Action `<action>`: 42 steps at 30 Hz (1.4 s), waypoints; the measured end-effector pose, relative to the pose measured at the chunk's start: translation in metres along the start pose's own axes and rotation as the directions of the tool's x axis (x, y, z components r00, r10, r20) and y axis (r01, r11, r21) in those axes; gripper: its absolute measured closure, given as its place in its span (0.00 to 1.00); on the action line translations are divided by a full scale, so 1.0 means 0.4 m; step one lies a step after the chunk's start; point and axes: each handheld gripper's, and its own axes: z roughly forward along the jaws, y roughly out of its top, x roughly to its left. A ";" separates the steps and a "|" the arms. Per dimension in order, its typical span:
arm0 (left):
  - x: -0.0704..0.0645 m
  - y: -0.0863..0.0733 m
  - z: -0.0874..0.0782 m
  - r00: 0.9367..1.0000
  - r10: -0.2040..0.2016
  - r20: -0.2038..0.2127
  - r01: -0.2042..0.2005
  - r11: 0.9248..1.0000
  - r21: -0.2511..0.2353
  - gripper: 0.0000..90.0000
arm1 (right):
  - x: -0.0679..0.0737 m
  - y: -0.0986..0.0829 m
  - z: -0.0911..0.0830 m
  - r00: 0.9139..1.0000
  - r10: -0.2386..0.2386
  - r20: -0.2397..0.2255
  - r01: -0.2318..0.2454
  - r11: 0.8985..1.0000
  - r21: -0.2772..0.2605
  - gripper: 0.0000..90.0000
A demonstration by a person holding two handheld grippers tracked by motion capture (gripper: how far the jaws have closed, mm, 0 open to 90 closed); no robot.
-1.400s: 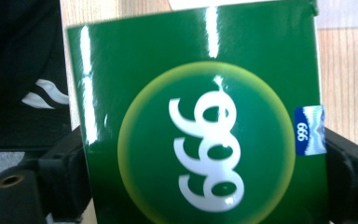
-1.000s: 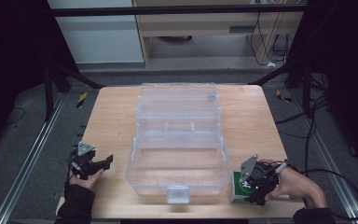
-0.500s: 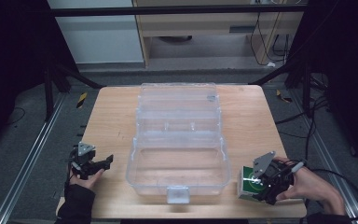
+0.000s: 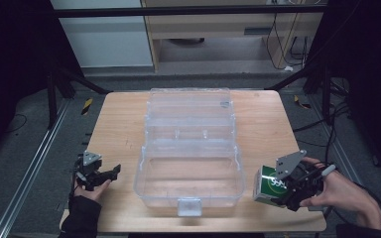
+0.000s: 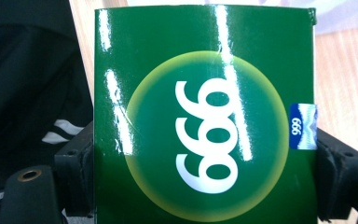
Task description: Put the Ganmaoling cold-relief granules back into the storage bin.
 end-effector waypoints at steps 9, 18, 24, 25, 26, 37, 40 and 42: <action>0.001 0.000 0.000 1.000 -0.001 -0.001 0.001 1.000 0.000 0.25 | -0.001 0.058 -0.043 1.000 -0.022 0.012 0.022 1.000 0.004 0.18; 0.000 0.000 0.001 1.000 -0.001 0.000 0.001 1.000 0.000 0.25 | -0.004 0.130 -0.068 0.998 -0.055 0.028 0.056 0.998 -0.027 0.18; 0.001 0.000 0.001 1.000 -0.001 0.000 0.001 1.000 0.000 0.25 | -0.005 0.181 -0.065 0.997 -0.076 0.022 0.077 0.996 -0.051 0.18; 0.001 0.000 0.001 1.000 -0.002 0.000 0.002 1.000 0.000 0.25 | -0.005 0.181 -0.065 0.997 -0.076 0.022 0.077 0.996 -0.051 0.18; 0.001 0.000 0.001 1.000 -0.003 0.000 0.003 1.000 -0.001 0.25 | -0.004 0.197 -0.060 0.996 -0.087 0.018 0.088 0.995 -0.056 0.18; 0.002 0.000 0.000 1.000 -0.004 0.002 0.004 1.000 -0.002 0.25 | -0.014 0.259 -0.019 0.994 -0.113 0.003 0.113 0.992 -0.050 0.18; 0.002 0.000 0.000 1.000 -0.004 0.002 0.004 1.000 -0.003 0.25 | -0.017 0.267 -0.012 0.993 -0.115 0.002 0.115 0.992 -0.056 0.18; 0.002 0.000 0.000 1.000 -0.004 0.002 0.004 1.000 -0.003 0.25 | -0.021 0.275 -0.005 0.993 -0.115 0.003 0.115 0.991 -0.064 0.18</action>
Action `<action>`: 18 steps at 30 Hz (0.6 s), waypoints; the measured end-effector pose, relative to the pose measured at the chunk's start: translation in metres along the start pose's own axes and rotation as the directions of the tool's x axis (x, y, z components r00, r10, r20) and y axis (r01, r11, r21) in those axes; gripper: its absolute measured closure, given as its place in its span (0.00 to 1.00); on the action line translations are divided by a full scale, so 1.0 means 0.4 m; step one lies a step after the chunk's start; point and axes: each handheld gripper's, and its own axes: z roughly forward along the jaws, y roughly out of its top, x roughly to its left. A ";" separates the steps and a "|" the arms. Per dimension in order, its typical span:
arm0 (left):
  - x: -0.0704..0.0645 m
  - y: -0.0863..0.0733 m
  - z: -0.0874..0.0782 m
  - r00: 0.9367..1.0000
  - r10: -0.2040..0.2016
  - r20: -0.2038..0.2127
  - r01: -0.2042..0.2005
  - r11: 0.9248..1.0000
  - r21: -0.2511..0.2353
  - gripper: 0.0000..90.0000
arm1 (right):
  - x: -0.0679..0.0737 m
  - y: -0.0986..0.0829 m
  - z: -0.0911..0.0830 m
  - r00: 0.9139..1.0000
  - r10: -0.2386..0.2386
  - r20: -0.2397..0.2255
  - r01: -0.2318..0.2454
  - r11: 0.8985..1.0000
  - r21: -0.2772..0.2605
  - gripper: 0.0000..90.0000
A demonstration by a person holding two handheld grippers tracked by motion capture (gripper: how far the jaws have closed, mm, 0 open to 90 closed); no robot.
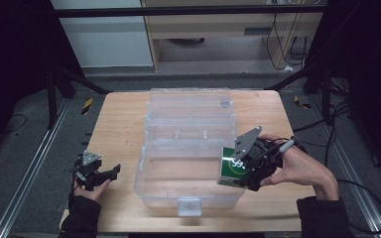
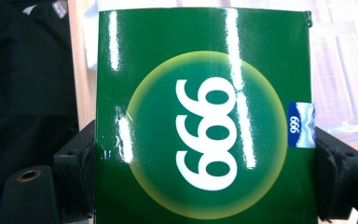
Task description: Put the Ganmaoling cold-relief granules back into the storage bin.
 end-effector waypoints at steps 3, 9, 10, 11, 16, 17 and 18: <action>0.000 0.000 0.000 1.000 0.000 0.001 0.000 1.000 -0.001 0.25 | -0.005 0.006 0.012 1.000 0.003 0.002 -0.003 1.000 0.002 0.18; 0.000 0.000 -0.001 1.000 0.000 0.001 0.000 1.000 -0.001 0.25 | -0.006 0.019 0.047 1.000 -0.023 -0.004 0.023 1.000 0.009 0.18; 0.000 0.000 -0.001 1.000 0.000 0.001 0.000 1.000 -0.002 0.25 | -0.006 0.019 0.047 1.000 -0.023 -0.004 0.023 1.000 0.009 0.18; 0.000 0.000 -0.001 1.000 0.000 0.000 0.000 1.000 -0.002 0.25 | -0.006 0.020 0.052 1.000 -0.023 -0.007 0.023 1.000 0.006 0.18; 0.000 0.000 -0.001 1.000 0.001 0.000 -0.001 1.000 -0.002 0.25 | -0.004 0.018 0.078 1.000 -0.030 -0.007 0.030 0.999 0.022 0.18; 0.001 0.000 -0.001 1.000 0.001 0.000 -0.001 1.000 -0.002 0.25 | -0.005 0.017 0.083 0.999 -0.032 -0.009 0.032 0.999 0.025 0.18; 0.001 0.000 -0.001 1.000 0.001 0.000 -0.001 1.000 -0.001 0.25 | -0.004 0.016 0.089 0.999 -0.039 -0.008 0.039 0.999 0.029 0.18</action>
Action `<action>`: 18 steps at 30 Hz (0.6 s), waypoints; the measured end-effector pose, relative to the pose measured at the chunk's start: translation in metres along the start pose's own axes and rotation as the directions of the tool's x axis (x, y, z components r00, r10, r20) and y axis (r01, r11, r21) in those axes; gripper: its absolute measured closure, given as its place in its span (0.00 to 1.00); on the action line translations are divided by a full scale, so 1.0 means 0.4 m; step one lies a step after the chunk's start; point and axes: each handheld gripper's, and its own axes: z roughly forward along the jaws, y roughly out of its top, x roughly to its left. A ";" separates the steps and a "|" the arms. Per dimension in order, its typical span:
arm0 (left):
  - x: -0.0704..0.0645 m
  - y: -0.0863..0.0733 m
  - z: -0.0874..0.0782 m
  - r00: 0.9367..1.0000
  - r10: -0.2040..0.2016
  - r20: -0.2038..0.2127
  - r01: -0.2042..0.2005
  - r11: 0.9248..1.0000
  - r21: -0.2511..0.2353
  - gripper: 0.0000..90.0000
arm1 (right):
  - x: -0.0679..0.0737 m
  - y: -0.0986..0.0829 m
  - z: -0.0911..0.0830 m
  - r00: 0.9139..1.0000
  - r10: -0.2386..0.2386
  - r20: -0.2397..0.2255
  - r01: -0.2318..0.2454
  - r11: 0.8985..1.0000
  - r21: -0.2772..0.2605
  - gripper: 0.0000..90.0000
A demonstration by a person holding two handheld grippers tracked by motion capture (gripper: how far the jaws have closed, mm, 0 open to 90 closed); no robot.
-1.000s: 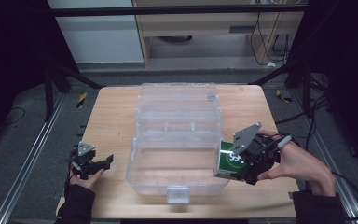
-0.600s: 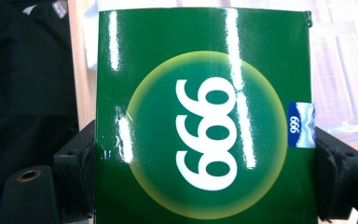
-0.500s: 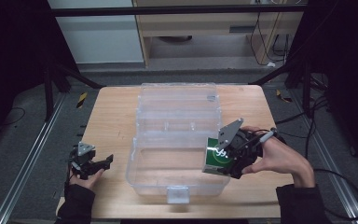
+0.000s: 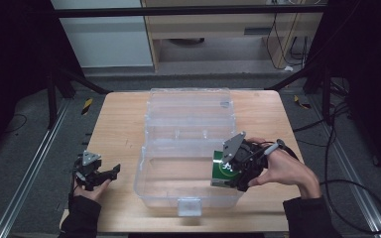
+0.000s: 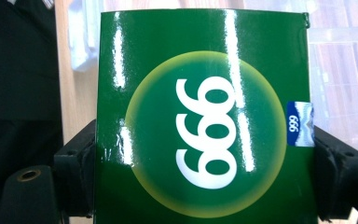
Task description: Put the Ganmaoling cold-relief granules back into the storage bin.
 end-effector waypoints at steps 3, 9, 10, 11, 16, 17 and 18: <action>0.000 0.000 0.000 1.000 -0.001 0.000 0.001 1.000 0.000 0.25 | 0.003 0.004 0.012 1.000 -0.009 -0.001 0.009 1.000 0.009 0.18; 0.000 0.000 -0.001 1.000 -0.001 0.001 0.001 1.000 -0.002 0.25 | 0.008 0.007 0.026 1.000 -0.016 -0.006 0.016 1.000 0.021 0.18; 0.000 0.000 -0.001 1.000 -0.002 0.000 0.002 1.000 -0.004 0.25 | 0.007 0.005 0.029 1.000 -0.013 -0.012 0.013 1.000 0.017 0.18; 0.001 0.000 -0.001 1.000 -0.002 0.001 0.002 1.000 -0.003 0.25 | 0.007 -0.001 0.035 1.000 -0.005 -0.019 0.005 1.000 0.019 0.18; 0.001 0.000 -0.001 1.000 0.000 0.000 0.000 1.000 -0.001 0.25 | 0.010 -0.008 0.051 1.000 0.000 -0.022 0.000 1.000 0.032 0.18; 0.000 0.000 -0.001 1.000 0.000 0.000 0.000 1.000 -0.001 0.25 | 0.010 -0.008 0.055 1.000 -0.009 -0.024 0.010 0.999 0.037 0.18; 0.001 0.000 -0.001 1.000 0.000 0.000 0.000 1.000 -0.002 0.25 | 0.011 -0.007 0.059 1.000 -0.012 -0.021 0.013 0.999 0.041 0.18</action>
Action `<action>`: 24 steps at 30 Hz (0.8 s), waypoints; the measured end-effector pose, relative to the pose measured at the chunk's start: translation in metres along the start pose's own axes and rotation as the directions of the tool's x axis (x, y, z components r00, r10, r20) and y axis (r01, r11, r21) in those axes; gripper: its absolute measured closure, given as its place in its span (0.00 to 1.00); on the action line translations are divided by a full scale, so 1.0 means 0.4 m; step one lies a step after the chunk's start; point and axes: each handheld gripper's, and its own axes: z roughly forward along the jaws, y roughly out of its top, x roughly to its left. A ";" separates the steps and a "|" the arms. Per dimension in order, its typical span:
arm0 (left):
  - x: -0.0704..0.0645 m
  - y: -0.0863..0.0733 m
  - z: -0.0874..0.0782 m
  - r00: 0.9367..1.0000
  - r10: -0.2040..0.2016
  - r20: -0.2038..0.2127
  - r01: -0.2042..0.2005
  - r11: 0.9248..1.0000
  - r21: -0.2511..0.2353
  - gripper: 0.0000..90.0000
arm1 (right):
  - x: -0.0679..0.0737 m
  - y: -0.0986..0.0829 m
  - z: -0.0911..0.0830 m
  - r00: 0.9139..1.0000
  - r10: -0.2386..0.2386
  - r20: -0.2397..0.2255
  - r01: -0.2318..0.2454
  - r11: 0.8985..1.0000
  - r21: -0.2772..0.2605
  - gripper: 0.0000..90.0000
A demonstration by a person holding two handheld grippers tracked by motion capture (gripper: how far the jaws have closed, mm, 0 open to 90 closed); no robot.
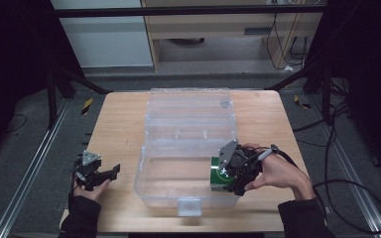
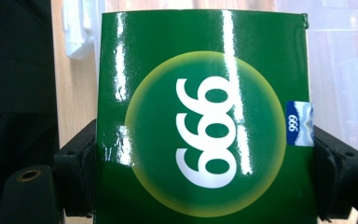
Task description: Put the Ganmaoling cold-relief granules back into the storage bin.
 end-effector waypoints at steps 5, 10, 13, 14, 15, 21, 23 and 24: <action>0.001 0.000 0.000 1.000 -0.004 0.001 0.004 1.000 -0.002 0.25 | -0.001 0.003 0.017 1.000 -0.008 -0.003 0.008 1.000 0.015 0.18; 0.001 0.000 0.001 1.000 -0.001 0.001 0.001 1.000 0.002 0.25 | -0.001 -0.006 0.024 1.000 0.010 -0.009 -0.010 1.000 -0.014 0.18; 0.000 0.000 0.000 1.000 -0.001 0.001 0.001 1.000 -0.001 0.25 | -0.001 -0.010 0.024 1.000 0.017 -0.010 -0.017 1.000 -0.025 0.18; 0.000 0.000 0.000 1.000 -0.002 0.001 0.002 1.000 -0.002 0.25 | -0.001 -0.010 0.024 1.000 0.017 -0.010 -0.017 1.000 -0.025 0.18; 0.001 0.000 0.000 1.000 -0.003 0.000 0.003 1.000 -0.001 0.25 | -0.002 -0.012 0.026 1.000 0.022 -0.013 -0.023 0.999 -0.035 0.18; 0.001 0.000 0.000 1.000 -0.003 0.000 0.003 1.000 -0.002 0.25 | -0.001 -0.011 0.030 1.000 0.028 -0.014 -0.029 0.999 -0.041 0.18; 0.001 0.000 0.000 1.000 -0.003 0.001 0.003 1.000 -0.001 0.25 | -0.002 -0.010 0.031 0.999 0.027 -0.018 -0.028 0.999 -0.044 0.18; 0.001 0.000 0.000 1.000 -0.003 0.000 0.003 1.000 0.000 0.25 | -0.002 -0.010 0.032 0.999 0.027 -0.017 -0.028 0.999 -0.044 0.18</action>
